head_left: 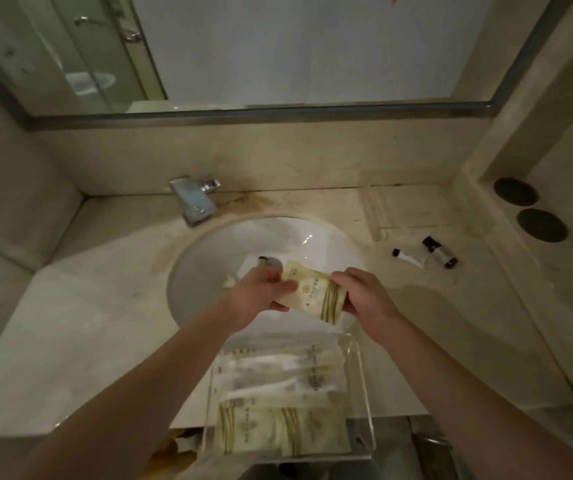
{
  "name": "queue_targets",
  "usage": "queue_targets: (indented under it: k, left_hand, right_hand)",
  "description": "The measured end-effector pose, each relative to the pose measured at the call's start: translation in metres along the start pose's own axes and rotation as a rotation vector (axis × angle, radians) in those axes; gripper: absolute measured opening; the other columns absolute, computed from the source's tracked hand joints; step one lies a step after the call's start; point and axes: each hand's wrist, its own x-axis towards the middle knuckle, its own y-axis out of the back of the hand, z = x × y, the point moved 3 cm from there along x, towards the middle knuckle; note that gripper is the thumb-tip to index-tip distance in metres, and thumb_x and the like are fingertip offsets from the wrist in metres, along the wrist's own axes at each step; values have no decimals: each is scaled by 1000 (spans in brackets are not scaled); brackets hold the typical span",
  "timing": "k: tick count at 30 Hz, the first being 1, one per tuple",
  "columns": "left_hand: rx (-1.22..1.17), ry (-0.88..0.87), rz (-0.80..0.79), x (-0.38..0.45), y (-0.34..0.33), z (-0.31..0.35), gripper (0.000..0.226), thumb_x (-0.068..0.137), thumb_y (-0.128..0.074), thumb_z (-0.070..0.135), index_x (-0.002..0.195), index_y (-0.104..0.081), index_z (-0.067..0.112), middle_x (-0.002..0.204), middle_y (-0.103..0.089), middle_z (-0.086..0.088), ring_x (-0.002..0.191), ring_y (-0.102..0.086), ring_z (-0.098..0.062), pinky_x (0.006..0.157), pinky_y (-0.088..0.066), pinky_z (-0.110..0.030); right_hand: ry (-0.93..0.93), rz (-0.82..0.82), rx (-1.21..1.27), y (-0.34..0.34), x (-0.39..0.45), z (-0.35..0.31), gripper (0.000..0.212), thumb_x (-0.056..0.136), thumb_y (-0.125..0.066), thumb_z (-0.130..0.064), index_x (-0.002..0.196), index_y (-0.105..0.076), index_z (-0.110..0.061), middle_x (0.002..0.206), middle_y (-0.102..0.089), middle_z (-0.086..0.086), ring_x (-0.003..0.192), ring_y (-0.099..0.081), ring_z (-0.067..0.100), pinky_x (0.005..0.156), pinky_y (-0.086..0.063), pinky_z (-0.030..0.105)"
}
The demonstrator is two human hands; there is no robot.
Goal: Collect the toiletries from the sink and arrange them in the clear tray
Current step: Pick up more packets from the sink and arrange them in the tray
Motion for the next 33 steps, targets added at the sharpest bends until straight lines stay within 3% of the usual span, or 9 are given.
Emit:
queue_targets:
  k: [5,8,11,16,20,22,25,30,33]
  left_hand:
    - [-95,-10,20,-26,31,-18,11,90,-56,-2,92,-63,6,95,-66,-10,88,-64,-24,72,-59,-30]
    - [-135,16,-12,-39,37,-31,14,91,-55,-2,98,-64,7,96,-68,-9,90,-67,-24,77,-60,-33]
    - [-85,72,-62,-48,41,-43,9,89,-60,0,96,-64,3,97,-69,-10,93,-68,-25,79,-60,-35]
    - [313,137,-20,-60,57,-60,23,82,-69,5,92,-59,-14,91,-61,-17,85,-60,-25,75,-53,-34]
    - [339,162,-70,-71,58,-67,18,83,-65,-2,85,-49,5,85,-56,-12,79,-59,-23,62,-52,-28]
    - [359,195,-115,-74,57,-71,24,81,-64,-7,92,-52,10,96,-61,-14,86,-62,-25,63,-54,-30]
    - [459,256,-210,-77,53,-75,45,79,-64,-9,108,-57,24,110,-56,-13,89,-62,-24,62,-54,-26]
    - [779,291,-315,-79,42,-81,35,80,-65,-1,97,-62,29,121,-46,7,105,-59,-21,84,-58,-34]
    - [917,299,-359,-79,37,-84,31,80,-65,3,94,-58,30,117,-48,9,102,-61,-21,81,-55,-31]
  right_hand:
    - [-5,-101,-32,-28,-8,8,6,91,-56,-5,88,-50,-6,82,-63,14,68,-66,21,59,-54,30]
    - [-123,-250,-83,-44,-15,18,17,94,-53,-13,110,-60,-12,96,-67,11,82,-68,23,64,-54,31]
    - [-149,-347,-247,-52,-19,26,21,94,-52,-8,108,-66,-12,101,-69,7,89,-67,17,68,-54,28]
    - [-26,-287,-532,-49,-19,42,16,90,-59,-11,104,-67,-13,94,-65,1,80,-59,11,62,-45,23]
    - [-20,-318,-622,-41,-22,55,14,91,-57,-7,96,-65,-17,94,-65,4,79,-59,12,61,-42,22]
    - [-21,-360,-669,-37,-24,59,14,91,-56,-8,97,-66,-17,92,-65,4,79,-60,13,63,-44,24]
    - [-17,-387,-743,-28,-26,63,18,90,-57,-6,103,-67,-14,100,-67,6,94,-63,19,82,-51,32]
    - [-76,-554,-891,-18,-34,70,18,86,-62,-6,85,-65,-24,84,-63,-3,79,-60,12,79,-50,30]
    - [-114,-623,-957,-17,-41,78,16,85,-62,-6,90,-66,-21,88,-62,-4,83,-60,12,82,-51,32]
